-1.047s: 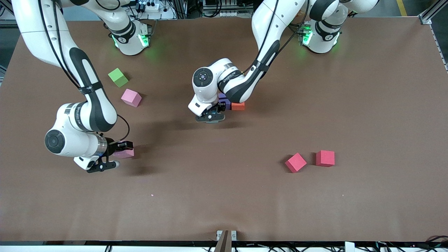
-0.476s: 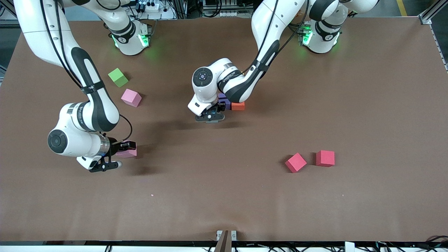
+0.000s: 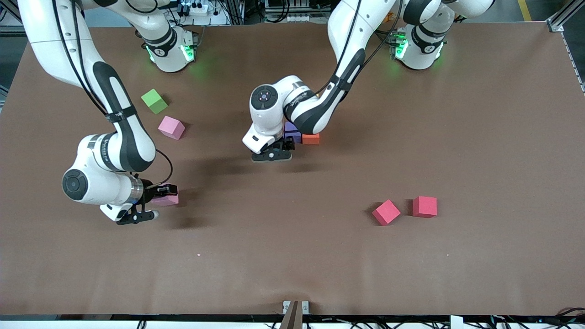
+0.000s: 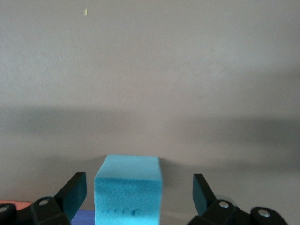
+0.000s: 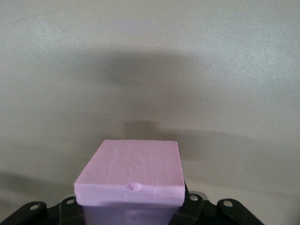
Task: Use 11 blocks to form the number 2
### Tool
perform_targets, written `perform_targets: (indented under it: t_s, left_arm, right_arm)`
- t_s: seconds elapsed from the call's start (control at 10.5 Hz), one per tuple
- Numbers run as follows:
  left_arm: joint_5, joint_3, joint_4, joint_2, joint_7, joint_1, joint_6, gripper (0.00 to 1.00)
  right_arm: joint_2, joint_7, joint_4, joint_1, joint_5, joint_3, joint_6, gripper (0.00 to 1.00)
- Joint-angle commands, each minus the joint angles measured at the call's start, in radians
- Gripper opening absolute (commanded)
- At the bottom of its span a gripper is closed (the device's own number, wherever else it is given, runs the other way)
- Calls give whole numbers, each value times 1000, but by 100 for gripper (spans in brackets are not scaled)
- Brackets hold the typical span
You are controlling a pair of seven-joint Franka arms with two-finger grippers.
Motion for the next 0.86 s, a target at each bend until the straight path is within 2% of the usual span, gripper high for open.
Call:
perform_targets:
  t_s: [0.0, 0.19, 0.38, 0.57, 0.76]
  left_arm:
    - [-43, 15, -11, -77, 15, 63, -110, 100]
    - [-29, -8, -45, -202, 37, 164, -181, 100]
    - [18, -33, -57, -264, 102, 256, -360, 100]
    - [21, -43, -105, -320, 94, 365, -408, 100]
    - [47, -59, -197, -379, 218, 481, -407, 100]
  right_arm:
    - [-4, 58, 13, 30, 13, 3, -13, 30]
    - [-5, 153, 15, 79, 11, 3, -13, 30]
    - [-5, 260, 27, 148, 11, 3, -13, 30]
    - [5, 378, 48, 242, 8, 1, -1, 30]
    - [45, 453, 97, 309, 11, 1, 5, 30]
